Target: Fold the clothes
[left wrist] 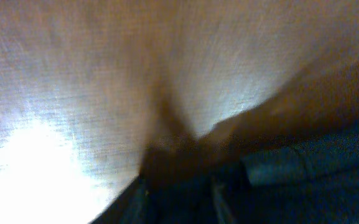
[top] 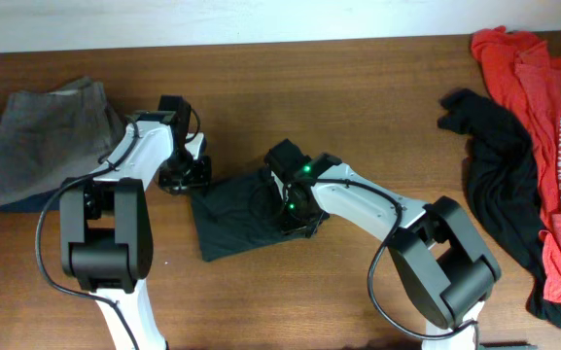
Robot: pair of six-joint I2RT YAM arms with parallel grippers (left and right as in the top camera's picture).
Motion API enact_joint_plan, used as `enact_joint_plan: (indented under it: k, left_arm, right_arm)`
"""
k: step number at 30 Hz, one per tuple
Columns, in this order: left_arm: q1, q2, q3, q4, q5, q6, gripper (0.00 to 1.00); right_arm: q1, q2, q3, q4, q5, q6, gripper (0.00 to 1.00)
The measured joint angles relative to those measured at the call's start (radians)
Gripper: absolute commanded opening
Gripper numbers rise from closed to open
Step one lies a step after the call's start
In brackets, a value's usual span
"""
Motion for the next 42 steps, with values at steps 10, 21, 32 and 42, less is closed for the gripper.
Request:
enact_joint_plan:
  k: [10,21,32,42]
  left_arm:
    - [0.000,-0.016,-0.086,-0.179,0.045,-0.037,0.08]
    - [-0.001,-0.241,-0.132,-0.133,0.043,-0.056,0.99]
    - [-0.001,-0.308,-0.132,0.133,0.180,-0.032,0.99]
    - [-0.029,-0.268,-0.132,0.309,0.396,0.112,0.99]
  right_arm:
    - [-0.074,0.011,0.001,0.092,0.195,-0.008,0.46]
    - [-0.134,0.012,0.253,-0.143,0.276,-0.076,0.49]
    - [-0.134,-0.073,0.352,-0.307,0.295,-0.081,0.49]
    - [-0.134,-0.143,0.352,-0.421,0.307,-0.078,0.49]
